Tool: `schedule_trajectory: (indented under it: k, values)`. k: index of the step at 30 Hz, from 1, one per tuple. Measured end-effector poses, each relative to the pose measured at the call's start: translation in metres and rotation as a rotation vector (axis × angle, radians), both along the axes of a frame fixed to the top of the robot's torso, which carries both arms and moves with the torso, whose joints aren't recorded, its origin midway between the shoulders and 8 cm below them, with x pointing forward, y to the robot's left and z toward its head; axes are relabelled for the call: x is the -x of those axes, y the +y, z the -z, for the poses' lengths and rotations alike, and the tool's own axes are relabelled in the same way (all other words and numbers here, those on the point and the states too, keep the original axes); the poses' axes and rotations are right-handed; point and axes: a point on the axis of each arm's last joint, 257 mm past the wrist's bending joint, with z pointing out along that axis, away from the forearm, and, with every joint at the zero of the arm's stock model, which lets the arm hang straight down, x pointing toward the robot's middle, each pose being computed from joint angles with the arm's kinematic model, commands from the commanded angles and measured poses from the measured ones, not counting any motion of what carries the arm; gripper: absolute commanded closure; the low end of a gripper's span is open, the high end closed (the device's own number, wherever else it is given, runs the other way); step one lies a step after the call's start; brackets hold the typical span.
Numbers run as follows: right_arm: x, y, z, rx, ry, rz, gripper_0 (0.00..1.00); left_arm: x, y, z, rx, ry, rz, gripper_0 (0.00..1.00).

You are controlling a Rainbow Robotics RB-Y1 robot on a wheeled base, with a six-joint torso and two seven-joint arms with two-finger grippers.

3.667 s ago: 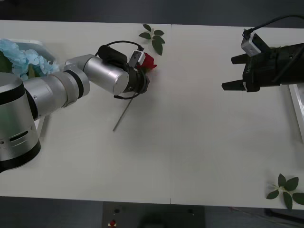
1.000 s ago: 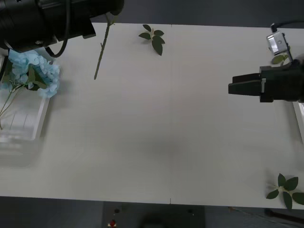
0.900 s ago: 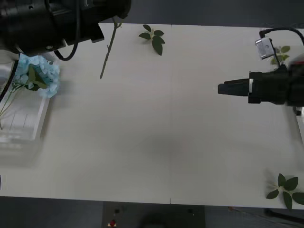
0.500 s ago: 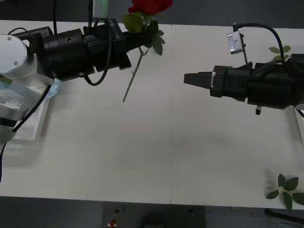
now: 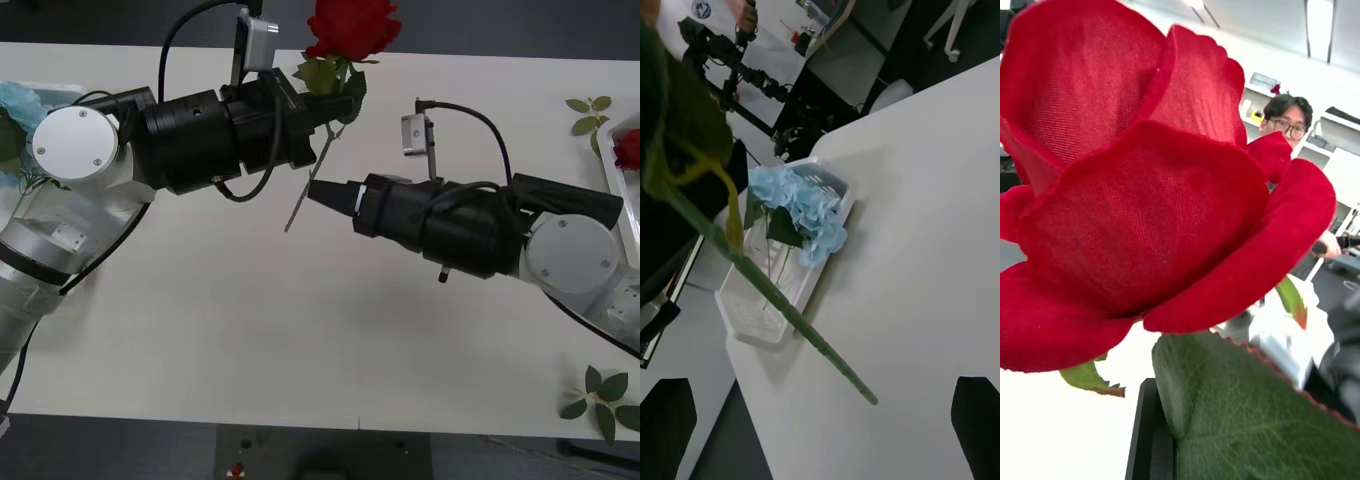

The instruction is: Put the red flowers into the right box and the blue flowers into the left box

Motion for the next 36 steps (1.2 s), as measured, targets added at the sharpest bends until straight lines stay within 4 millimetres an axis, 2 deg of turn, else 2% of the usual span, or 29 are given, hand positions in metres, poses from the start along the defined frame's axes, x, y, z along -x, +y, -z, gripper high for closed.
schedule_trajectory:
  k: [4, 10, 18, 23, 30, 31, 32, 33, 34, 35, 36]
  values:
    - [0.008, 0.016, 0.003, -0.004, -0.008, -0.022, 0.0, 0.002, -0.004, -0.002, 0.012, 0.003, 0.007, 1.0]
    - [0.001, 0.027, 0.008, 0.025, -0.068, -0.01, 0.0, -0.003, -0.004, -0.004, 0.025, 0.002, -0.015, 1.0]
    - [-0.021, 0.017, 0.022, 0.151, -0.215, 0.05, 0.0, -0.002, -0.015, 0.008, 0.026, 0.021, -0.025, 1.0]
    - [-0.03, 0.009, 0.015, 0.179, -0.263, 0.073, 0.0, 0.0, -0.018, 0.007, 0.032, 0.023, -0.019, 1.0]
    - [-0.031, 0.008, 0.013, 0.172, -0.269, 0.08, 0.0, 0.001, -0.02, 0.007, 0.037, 0.024, -0.017, 1.0]
    - [-0.031, 0.008, 0.013, 0.172, -0.269, 0.08, 0.05, 0.001, -0.02, 0.007, 0.037, 0.024, -0.017, 1.0]
    - [-0.031, 0.008, 0.013, 0.172, -0.269, 0.08, 0.45, 0.001, -0.02, 0.007, 0.037, 0.024, -0.017, 1.0]
    - [-0.031, 0.008, 0.013, 0.173, -0.268, 0.079, 0.62, 0.001, -0.02, 0.007, 0.037, 0.024, -0.017, 1.0]
    - [-0.031, 0.009, 0.014, 0.173, -0.267, 0.078, 0.94, 0.001, -0.02, 0.007, 0.037, 0.024, -0.017, 1.0]
    - [-0.03, 0.01, 0.015, 0.174, -0.266, 0.076, 1.0, 0.001, -0.02, 0.007, 0.037, 0.024, -0.017, 1.0]
    - [-0.028, 0.011, 0.016, 0.175, -0.263, 0.072, 1.0, 0.001, -0.02, 0.007, 0.037, 0.024, -0.017, 1.0]
